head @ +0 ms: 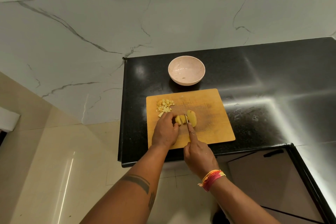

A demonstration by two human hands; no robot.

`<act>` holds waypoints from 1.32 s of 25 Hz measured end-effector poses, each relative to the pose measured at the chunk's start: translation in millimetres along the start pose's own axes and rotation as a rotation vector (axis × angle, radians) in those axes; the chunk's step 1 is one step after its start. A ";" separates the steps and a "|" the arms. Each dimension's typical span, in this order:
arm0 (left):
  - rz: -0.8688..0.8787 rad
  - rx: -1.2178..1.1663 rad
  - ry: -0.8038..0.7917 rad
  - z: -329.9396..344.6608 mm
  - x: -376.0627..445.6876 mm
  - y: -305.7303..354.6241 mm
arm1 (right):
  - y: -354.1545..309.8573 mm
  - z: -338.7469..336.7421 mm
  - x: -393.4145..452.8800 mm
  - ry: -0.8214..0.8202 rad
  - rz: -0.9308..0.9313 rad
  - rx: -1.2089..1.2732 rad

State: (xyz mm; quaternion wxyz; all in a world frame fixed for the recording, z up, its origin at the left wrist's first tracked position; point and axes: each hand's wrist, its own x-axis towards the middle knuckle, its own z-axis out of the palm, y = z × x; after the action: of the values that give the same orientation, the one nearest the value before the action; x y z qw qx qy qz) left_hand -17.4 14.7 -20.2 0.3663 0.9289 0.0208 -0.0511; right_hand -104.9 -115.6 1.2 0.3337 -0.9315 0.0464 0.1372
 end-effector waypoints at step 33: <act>0.004 0.159 0.006 -24.8 -42.0 -39.2 | -20.1 26.2 -25.1 -0.160 -0.064 -0.133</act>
State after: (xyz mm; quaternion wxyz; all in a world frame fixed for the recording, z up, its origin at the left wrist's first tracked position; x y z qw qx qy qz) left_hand -60.1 60.2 -24.2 0.2915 0.9552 0.0160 -0.0491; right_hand -131.3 -83.6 1.2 0.2778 -0.9387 -0.0193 0.2031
